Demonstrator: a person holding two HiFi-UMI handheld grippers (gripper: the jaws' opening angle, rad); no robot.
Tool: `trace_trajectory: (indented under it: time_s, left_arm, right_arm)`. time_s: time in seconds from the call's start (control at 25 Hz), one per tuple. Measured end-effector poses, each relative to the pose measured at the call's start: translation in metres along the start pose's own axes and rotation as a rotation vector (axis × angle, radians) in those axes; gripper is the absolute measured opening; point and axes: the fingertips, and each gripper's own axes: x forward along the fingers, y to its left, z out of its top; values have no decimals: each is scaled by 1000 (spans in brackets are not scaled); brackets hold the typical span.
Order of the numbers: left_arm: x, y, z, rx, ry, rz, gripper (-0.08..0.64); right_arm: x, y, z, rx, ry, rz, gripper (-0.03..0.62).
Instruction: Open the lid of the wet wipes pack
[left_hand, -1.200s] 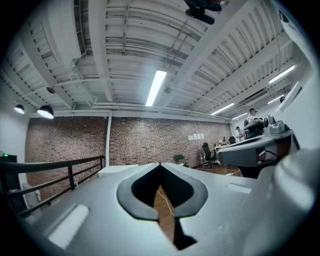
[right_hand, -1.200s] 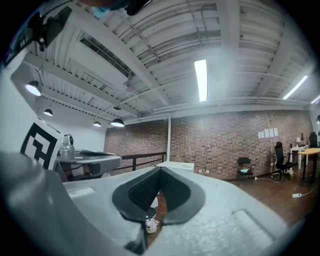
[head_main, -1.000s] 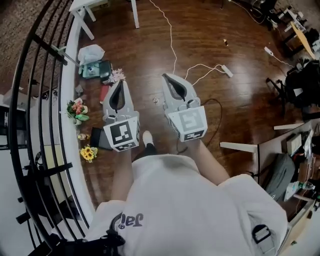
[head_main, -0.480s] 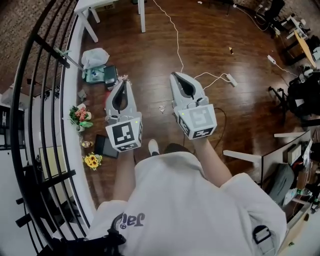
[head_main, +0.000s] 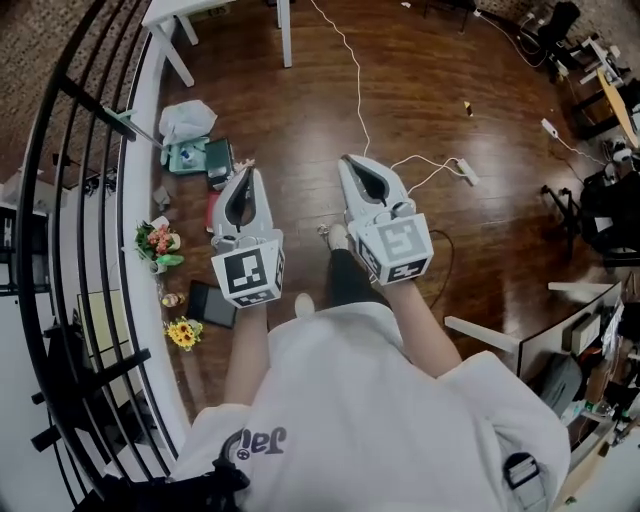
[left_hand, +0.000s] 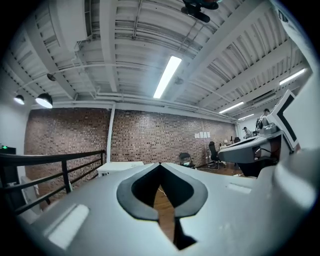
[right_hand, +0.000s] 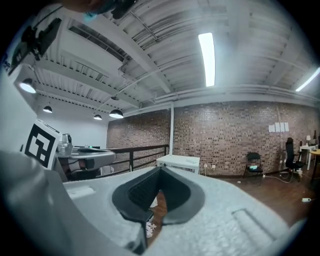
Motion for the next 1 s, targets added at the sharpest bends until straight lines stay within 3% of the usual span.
trace_trajectory:
  time_s: [0.24,0.48,1.0]
  left_arm:
    - [114,3,12,54,-12,30,15]
    - [197,-22,29,61,-32,46,15]
    - [291,-48,-1,55,43,57,15]
  right_arm:
    - [81,-59,10,20,-13,87,-12]
    - [126,-129,24,15,-30,147,-12]
    - [181,-208,-2,68,19,187,-12]
